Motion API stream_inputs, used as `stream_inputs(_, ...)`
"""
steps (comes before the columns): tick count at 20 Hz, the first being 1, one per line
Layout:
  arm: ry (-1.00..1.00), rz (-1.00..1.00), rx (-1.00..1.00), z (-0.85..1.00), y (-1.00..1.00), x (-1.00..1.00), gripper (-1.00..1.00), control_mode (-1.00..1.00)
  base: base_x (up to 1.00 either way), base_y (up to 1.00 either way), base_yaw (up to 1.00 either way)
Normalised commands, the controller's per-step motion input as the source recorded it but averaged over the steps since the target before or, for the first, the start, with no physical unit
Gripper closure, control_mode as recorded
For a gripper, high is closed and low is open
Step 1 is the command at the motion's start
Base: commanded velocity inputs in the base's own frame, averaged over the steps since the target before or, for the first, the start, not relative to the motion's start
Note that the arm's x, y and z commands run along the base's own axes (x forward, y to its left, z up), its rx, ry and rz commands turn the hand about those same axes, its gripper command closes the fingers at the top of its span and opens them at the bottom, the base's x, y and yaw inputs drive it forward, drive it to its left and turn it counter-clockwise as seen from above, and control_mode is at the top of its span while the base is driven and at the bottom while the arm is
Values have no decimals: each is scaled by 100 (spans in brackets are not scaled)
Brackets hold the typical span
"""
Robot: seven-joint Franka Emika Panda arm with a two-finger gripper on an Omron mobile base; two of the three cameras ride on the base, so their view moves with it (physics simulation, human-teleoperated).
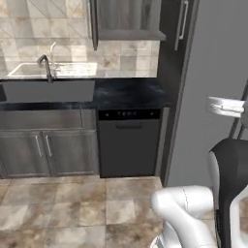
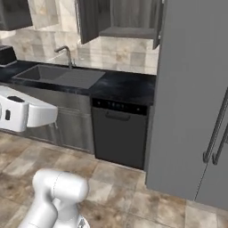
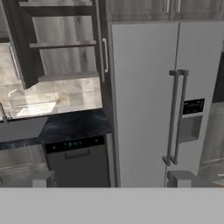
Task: Open the cabinet and move the ladle to the pot. Then close the cabinet.
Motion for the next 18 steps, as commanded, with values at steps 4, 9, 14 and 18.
stream_inputs(4,0,0,0,0,0,0,-100,100,74,79,-13)
stream_inputs(9,0,0,0,0,0,0,-100,100,100,49,0)
stream_inputs(14,0,0,0,0,0,0,-100,100,75,-31,0)
stream_inputs(18,0,0,0,0,0,0,-100,100,29,-76,-1)
